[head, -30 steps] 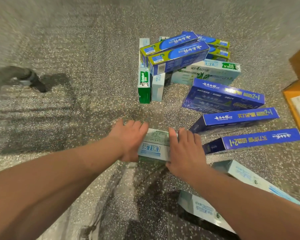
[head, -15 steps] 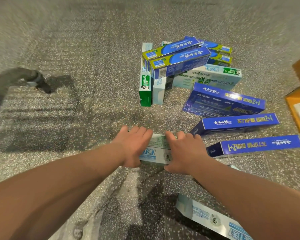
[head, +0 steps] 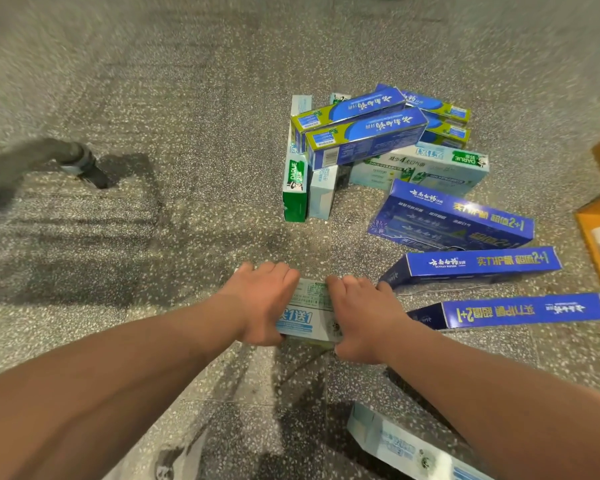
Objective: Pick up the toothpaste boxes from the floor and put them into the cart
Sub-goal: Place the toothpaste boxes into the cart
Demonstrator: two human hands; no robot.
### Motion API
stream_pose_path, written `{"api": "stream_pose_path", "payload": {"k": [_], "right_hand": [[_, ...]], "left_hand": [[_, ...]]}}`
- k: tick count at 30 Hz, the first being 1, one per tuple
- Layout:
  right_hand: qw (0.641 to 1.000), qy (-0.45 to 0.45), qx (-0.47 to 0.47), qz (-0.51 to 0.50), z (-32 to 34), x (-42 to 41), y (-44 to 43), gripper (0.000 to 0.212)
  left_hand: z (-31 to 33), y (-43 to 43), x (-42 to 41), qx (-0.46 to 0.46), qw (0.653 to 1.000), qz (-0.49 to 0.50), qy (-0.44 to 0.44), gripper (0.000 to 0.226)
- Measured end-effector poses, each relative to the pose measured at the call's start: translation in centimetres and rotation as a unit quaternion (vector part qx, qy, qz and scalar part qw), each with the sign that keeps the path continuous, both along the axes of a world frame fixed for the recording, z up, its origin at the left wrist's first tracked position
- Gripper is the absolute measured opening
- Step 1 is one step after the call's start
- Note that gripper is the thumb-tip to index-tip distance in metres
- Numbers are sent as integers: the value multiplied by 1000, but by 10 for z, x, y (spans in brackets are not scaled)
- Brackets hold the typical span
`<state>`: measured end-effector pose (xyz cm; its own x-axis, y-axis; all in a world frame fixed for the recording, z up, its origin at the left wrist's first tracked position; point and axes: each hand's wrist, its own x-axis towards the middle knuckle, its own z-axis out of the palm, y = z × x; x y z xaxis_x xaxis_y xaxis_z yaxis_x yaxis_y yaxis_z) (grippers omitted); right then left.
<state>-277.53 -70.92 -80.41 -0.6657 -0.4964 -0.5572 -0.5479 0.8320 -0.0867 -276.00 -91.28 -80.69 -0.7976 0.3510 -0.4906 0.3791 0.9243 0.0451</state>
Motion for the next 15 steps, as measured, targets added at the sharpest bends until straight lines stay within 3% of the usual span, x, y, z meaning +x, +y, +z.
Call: {"api": "stream_pose_path", "payload": {"k": [6,15], "right_hand": [[999,37,-25,21,102,-15,-12,104],[988,111,-56,90,425,-5,-51,88]], "left_hand": [[107,-10,-5,-7,1000,24,12,80],[436,-50,31,-23,996,64,58,82]]}}
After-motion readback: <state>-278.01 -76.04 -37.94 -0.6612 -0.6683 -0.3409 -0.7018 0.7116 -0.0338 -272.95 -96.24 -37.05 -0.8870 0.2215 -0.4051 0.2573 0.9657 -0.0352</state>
